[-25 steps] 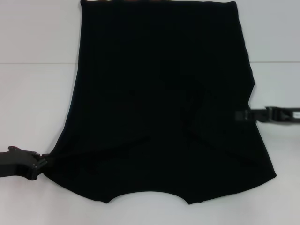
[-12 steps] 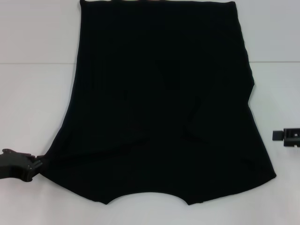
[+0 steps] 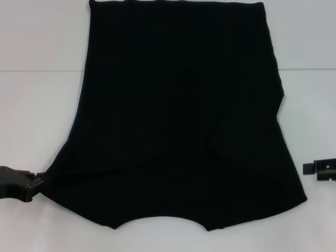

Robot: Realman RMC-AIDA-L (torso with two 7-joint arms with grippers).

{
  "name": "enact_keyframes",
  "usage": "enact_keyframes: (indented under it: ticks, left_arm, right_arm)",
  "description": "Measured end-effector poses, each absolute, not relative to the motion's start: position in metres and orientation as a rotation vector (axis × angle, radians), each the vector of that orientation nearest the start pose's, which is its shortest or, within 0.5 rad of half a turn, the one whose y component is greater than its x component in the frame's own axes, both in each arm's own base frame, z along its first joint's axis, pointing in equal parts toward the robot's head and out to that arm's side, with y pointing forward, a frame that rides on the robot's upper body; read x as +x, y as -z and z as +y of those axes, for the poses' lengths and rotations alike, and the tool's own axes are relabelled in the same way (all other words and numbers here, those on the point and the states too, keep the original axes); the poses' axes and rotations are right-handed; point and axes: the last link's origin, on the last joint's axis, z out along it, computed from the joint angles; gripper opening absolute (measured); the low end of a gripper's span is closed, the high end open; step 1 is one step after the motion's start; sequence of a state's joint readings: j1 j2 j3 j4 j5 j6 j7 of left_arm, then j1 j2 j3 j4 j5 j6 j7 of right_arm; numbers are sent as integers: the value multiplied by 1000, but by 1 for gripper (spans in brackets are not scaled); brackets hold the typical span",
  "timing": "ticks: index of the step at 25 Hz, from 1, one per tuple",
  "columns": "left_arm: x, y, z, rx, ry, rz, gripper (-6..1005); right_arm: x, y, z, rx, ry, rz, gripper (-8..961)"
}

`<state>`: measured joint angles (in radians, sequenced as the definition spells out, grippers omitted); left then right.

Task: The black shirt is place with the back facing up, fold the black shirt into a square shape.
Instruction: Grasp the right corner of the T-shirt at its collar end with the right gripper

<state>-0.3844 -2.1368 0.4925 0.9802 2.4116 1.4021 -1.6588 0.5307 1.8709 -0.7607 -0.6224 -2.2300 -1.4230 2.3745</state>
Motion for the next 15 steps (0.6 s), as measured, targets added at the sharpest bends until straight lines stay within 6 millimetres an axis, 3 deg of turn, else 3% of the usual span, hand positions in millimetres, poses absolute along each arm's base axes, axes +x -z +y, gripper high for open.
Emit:
enact_keyframes:
  ticks: [15]
  left_arm:
    - [-350, -49, 305, -2368, 163, -1020, 62]
  right_arm:
    - [330, -41, 348, -2194, -175, 1855, 643]
